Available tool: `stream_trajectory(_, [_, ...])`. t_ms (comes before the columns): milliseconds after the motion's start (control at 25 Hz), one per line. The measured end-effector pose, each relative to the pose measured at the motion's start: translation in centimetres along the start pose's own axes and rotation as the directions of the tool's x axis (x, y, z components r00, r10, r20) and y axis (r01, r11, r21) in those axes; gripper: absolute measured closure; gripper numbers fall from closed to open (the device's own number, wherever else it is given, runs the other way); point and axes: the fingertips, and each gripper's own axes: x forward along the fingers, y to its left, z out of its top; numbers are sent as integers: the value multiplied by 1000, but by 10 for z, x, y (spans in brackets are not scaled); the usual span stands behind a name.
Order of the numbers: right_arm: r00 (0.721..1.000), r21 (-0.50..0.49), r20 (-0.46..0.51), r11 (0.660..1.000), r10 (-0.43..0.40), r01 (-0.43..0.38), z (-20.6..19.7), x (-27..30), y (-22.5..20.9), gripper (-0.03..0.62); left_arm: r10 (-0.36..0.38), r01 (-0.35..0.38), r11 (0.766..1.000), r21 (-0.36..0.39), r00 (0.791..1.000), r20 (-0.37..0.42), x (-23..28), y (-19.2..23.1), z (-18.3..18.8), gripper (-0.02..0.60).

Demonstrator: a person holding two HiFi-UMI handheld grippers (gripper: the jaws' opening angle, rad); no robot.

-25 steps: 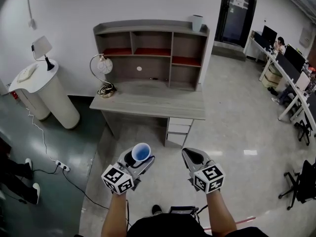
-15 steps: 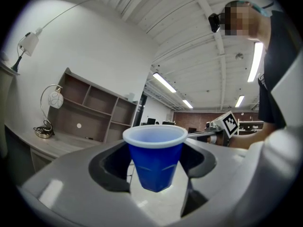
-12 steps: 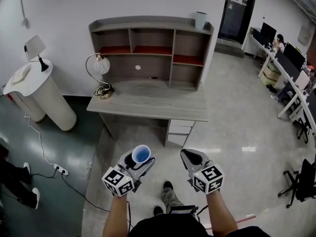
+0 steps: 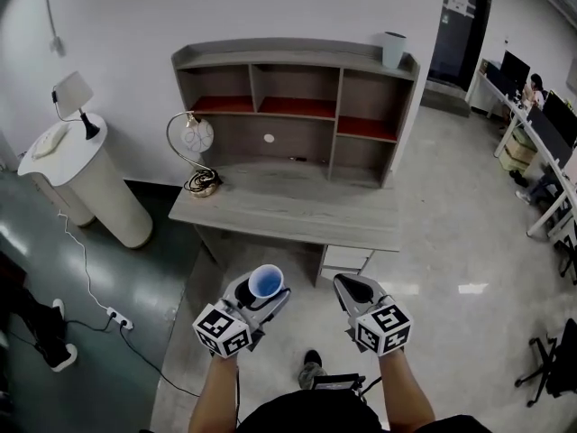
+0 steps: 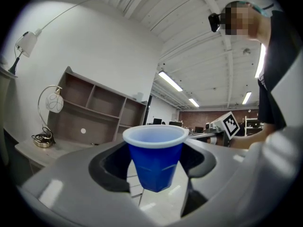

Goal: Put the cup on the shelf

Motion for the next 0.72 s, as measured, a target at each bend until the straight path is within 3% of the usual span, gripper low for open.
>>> stream_trajectory(400, [999, 15, 11, 999, 39, -39, 31, 62, -79, 582, 45, -45, 999, 13, 999, 0, 76, 54, 21, 282])
stream_trajectory(720, [997, 12, -14, 997, 73, -73, 37, 94, -111, 582, 85, -85, 996, -4, 996, -6, 106, 84, 19, 282])
